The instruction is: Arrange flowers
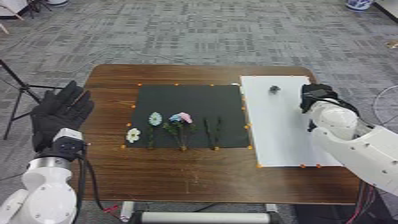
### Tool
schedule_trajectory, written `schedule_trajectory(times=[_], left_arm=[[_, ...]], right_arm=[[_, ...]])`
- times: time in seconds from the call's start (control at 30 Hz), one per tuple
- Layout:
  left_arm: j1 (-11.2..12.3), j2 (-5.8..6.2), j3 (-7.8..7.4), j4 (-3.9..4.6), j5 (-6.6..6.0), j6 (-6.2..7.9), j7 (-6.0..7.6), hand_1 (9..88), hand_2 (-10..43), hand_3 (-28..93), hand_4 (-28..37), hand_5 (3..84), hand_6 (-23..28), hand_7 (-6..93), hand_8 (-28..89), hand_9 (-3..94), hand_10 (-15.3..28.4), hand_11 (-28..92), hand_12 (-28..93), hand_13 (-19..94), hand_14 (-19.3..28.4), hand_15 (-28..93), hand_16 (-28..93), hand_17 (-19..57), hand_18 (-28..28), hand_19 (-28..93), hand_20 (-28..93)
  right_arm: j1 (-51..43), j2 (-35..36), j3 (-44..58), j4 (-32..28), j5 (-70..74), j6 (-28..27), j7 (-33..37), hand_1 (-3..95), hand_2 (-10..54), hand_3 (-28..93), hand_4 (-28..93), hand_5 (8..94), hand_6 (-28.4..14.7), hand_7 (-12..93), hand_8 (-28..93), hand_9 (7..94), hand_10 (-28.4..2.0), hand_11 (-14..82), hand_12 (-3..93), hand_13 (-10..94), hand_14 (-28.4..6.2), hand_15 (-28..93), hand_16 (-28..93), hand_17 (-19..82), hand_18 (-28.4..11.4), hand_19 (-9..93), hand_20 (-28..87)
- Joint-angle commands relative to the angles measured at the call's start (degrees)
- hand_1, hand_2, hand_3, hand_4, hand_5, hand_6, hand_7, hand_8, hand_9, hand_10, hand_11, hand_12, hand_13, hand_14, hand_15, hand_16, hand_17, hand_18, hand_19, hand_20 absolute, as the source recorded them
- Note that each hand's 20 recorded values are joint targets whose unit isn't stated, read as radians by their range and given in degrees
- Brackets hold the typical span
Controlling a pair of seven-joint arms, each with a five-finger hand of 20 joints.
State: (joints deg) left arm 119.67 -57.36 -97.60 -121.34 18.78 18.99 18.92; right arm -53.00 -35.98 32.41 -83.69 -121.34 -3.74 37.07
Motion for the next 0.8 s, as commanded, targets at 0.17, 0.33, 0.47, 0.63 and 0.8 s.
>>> schedule_trajectory(times=[0.17,0.33,0.47,0.63,0.8], left_arm=[[1.26,-0.67,-0.71,-0.46,0.18,-0.53,0.40,26.1,17.9,73,-28.3,46.1,10.1,10.8,-8,33.7,15.2,22,8,25,15.2,28,-6,-6.1,15.3,38,10],[1.90,-0.80,-1.20,-0.61,0.21,-0.59,0.50,26.0,18.0,73,-28.3,46.0,10.0,10.8,-8,33.6,15.2,22,8,25,15.1,28,-6,-6.1,15.2,38,10],[1.32,-0.87,-0.59,-0.23,0.47,-1.04,0.06,25.9,18.0,73,-28.3,45.9,9.9,10.8,-8,33.6,15.1,22,8,25,15.1,28,-6,-6.1,15.2,38,10],[1.19,-0.76,-0.32,-0.02,0.54,-1.28,-0.51,25.9,18.0,73,-28.3,45.8,9.9,10.7,-8,33.5,15.1,22,8,25,15.1,28,-6,-6.1,15.1,38,10],[0.39,-0.94,-0.12,0.48,0.85,-1.82,-1.33,25.9,18.0,73,-28.3,45.8,9.8,10.7,-8,33.5,15.1,22,8,25,15.1,28,-6,-6.2,15.2,38,10]], right_arm=[[-3.62,3.88,3.55,-8.64,-5.92,11.38,-5.43,62.6,-9.5,69,-28,73.8,2.3,38,-1,84.6,-6.3,13.5,45.9,72,-4.7,64,43,33,-19.2,72,39],[-0.90,1.57,2.47,-13.71,-6.49,14.71,-8.90,62.6,-9.5,69,-28,74.0,2.2,39,-1,84.7,-6.3,13.6,46.0,72,-4.6,63,43,33,-19.2,72,39],[0.34,-1.33,1.69,-16.02,-6.76,13.87,-14.32,62.6,-9.5,69,-28,73.8,2.2,39,0,84.4,-6.2,13.7,46.5,72,-4.5,63,44,33,-19.1,72,39],[3.95,-8.23,-2.37,-13.54,-4.75,13.15,-16.55,62.6,-9.5,69,-28,73.6,2.3,39,0,84.4,-6.2,13.6,46.5,72,-4.2,62,44,33,-18.7,71,39],[4.32,-13.97,-4.46,-10.67,-6.58,12.62,-18.55,62.6,-9.5,69,-28,73.1,2.5,39,0,84.2,-6.1,13.6,46.7,72,-3.9,61,45,33,-18.7,71,39]])
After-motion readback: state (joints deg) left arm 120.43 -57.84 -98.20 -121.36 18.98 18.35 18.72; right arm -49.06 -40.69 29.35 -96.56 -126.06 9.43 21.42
